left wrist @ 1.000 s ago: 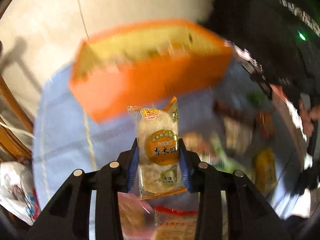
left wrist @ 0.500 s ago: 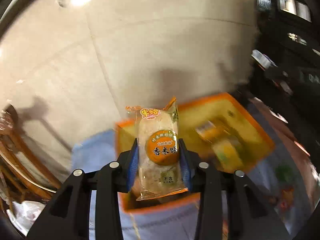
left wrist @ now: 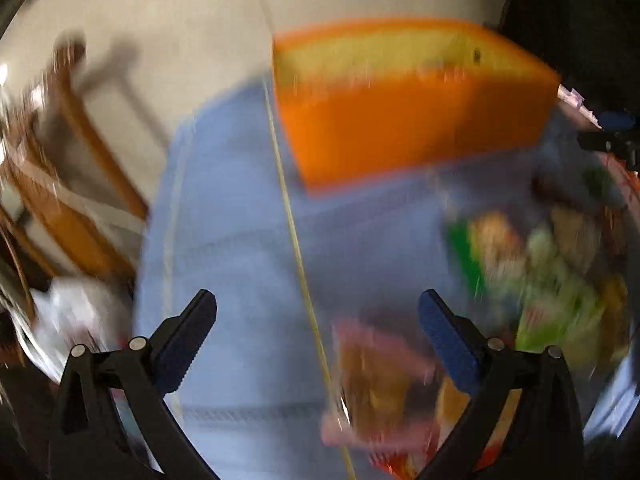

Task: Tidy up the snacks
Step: 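Drop chocolate bar and rice cake packet into the orange box, then grasp brown chocolate wafer with right tool while left tool grasps pink packet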

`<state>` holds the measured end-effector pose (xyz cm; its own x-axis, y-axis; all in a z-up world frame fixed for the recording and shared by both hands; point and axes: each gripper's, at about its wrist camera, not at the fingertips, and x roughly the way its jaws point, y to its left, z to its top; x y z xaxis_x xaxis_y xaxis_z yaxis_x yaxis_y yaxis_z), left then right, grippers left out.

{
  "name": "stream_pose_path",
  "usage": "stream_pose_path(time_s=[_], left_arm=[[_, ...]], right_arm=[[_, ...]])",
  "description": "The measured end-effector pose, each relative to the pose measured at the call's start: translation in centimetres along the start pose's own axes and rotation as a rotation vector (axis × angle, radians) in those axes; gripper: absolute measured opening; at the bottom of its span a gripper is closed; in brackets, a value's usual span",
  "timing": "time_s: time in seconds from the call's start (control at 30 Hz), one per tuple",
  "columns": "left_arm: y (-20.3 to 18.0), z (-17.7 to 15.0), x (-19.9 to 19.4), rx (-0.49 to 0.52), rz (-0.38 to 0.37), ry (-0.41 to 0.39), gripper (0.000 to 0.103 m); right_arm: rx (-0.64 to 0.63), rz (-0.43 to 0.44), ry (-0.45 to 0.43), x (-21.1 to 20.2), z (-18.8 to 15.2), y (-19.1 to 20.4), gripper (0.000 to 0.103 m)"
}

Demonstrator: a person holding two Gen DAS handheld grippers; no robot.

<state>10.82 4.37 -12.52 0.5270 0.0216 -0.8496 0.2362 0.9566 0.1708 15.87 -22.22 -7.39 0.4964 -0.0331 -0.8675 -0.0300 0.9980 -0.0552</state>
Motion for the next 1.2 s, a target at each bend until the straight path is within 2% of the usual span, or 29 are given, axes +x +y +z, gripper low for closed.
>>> stream_pose_path(time_s=[0.07, 0.13, 0.23, 0.27, 0.3, 0.33, 0.37, 0.4, 0.5, 0.57, 0.63, 0.77, 0.9, 0.93, 0.97, 1.0, 1.07, 1.2], left_arm=[[0.4, -1.5, 1.9, -0.04, -0.043, 0.053, 0.099], [1.2, -2.5, 2.4, -0.113, -0.122, 0.019, 0.099], [1.7, -3.0, 2.8, -0.107, -0.165, 0.01, 0.099], [1.7, -2.9, 2.8, -0.103, -0.155, 0.001, 0.099], [1.7, -3.1, 2.8, -0.095, -0.169, 0.003, 0.097], [1.3, -3.4, 3.2, -0.075, -0.216, 0.028, 0.069], [0.7, -3.6, 3.0, -0.047, -0.28, 0.043, 0.049], [0.3, -3.4, 2.5, -0.033, -0.282, 0.034, 0.043], [-1.2, -3.4, 1.7, 0.021, -0.234, 0.031, 0.039], [-0.9, -3.0, 1.4, -0.026, -0.249, 0.045, 0.031], [-0.5, -2.9, 0.5, -0.064, -0.272, 0.041, 0.029], [-0.2, -2.4, -1.7, -0.067, -0.297, -0.012, 0.027], [0.9, -1.2, -3.1, -0.093, -0.301, -0.039, 0.023], [1.3, -0.7, -3.6, -0.105, -0.311, -0.053, 0.015], [1.6, -0.1, -3.9, -0.112, -0.319, -0.064, 0.01], [1.9, 0.7, -4.4, -0.111, -0.308, -0.089, 0.009], [2.0, 2.4, -5.4, -0.081, -0.287, -0.157, 0.001], [2.1, 4.4, -5.5, -0.061, -0.267, -0.193, 0.001]], right_arm=[[-0.005, -0.07, 0.08, 3.0, -1.8, -0.2, 0.099], [-0.021, -0.073, 0.121, 4.7, -2.4, -0.3, 0.099], [-0.008, -0.052, 0.12, 6.4, -2.6, -0.9, 0.099], [0.016, -0.063, 0.127, 7.0, -2.6, -1.3, 0.09], [0.052, -0.033, 0.137, 7.3, -2.7, -1.7, 0.077], [0.095, -0.014, 0.127, 7.3, -2.8, -2.0, 0.059], [0.092, -0.025, 0.119, 7.3, -2.8, -1.9, 0.036], [0.069, -0.046, 0.111, 7.2, -2.5, -1.6, 0.032], [0.071, -0.063, 0.134, 7.0, -2.5, -1.4, 0.03], [0.119, -0.05, 0.151, 6.5, -2.6, -1.9, 0.024], [0.155, -0.049, 0.143, 5.3, -2.6, -2.6, 0.024], [0.188, -0.044, 0.098, 2.5, -2.5, -2.8, 0.024], [0.216, -0.026, 0.028, -0.9, -1.6, -3.2, 0.024], [0.218, -0.024, 0.011, -1.8, -1.4, -3.1, 0.024], [0.221, -0.017, -0.012, -2.6, -0.9, -3.1, 0.024], [0.225, -0.005, -0.047, -3.9, -0.3, -3.2, 0.024], [0.224, 0.009, -0.096, -5.5, 0.9, -3.1, 0.024], [0.213, 0.011, -0.168, -7.5, 2.9, -2.5, 0.024]])
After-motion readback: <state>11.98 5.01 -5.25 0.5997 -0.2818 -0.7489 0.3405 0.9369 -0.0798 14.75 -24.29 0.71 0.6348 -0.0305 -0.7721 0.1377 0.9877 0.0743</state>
